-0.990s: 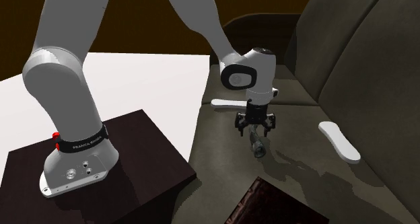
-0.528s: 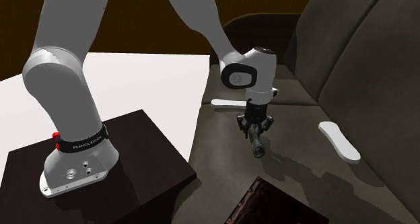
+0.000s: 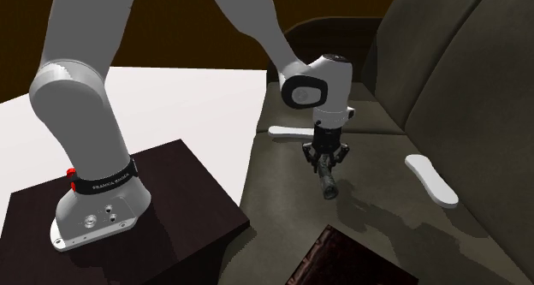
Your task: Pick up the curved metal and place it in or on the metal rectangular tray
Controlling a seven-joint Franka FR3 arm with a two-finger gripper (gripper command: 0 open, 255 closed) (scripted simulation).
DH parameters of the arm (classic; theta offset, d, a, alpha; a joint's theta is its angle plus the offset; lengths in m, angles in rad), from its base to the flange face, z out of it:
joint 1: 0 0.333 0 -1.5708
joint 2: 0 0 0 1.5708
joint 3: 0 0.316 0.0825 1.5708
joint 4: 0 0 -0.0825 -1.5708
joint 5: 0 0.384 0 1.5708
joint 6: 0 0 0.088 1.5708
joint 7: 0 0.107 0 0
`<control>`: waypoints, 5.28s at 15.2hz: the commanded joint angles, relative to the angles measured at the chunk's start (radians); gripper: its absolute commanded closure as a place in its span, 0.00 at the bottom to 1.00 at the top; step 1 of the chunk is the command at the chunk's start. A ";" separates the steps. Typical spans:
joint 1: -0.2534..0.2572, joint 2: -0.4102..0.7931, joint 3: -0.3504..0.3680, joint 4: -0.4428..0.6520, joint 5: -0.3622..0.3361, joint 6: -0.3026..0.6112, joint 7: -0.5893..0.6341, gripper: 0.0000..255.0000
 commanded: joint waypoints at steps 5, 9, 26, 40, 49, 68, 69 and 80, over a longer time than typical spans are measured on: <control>0.026 -0.068 -0.034 -0.012 -0.041 -0.053 0.028 1.00; 0.041 -0.112 -0.055 -0.014 -0.070 -0.092 0.047 1.00; 0.002 -0.288 -0.151 -0.099 -0.164 -0.170 -0.024 1.00; -0.214 -0.320 -0.268 -0.166 -0.141 -0.148 -0.380 1.00; -0.395 -0.242 -0.309 -0.086 -0.060 -0.182 -0.648 1.00; -0.468 -0.101 -0.222 -0.088 0.082 -0.066 -0.751 1.00; -0.468 -0.101 -0.222 -0.088 0.082 -0.066 -0.751 1.00; -0.411 -0.211 -0.297 -0.090 -0.026 -0.155 -0.678 0.00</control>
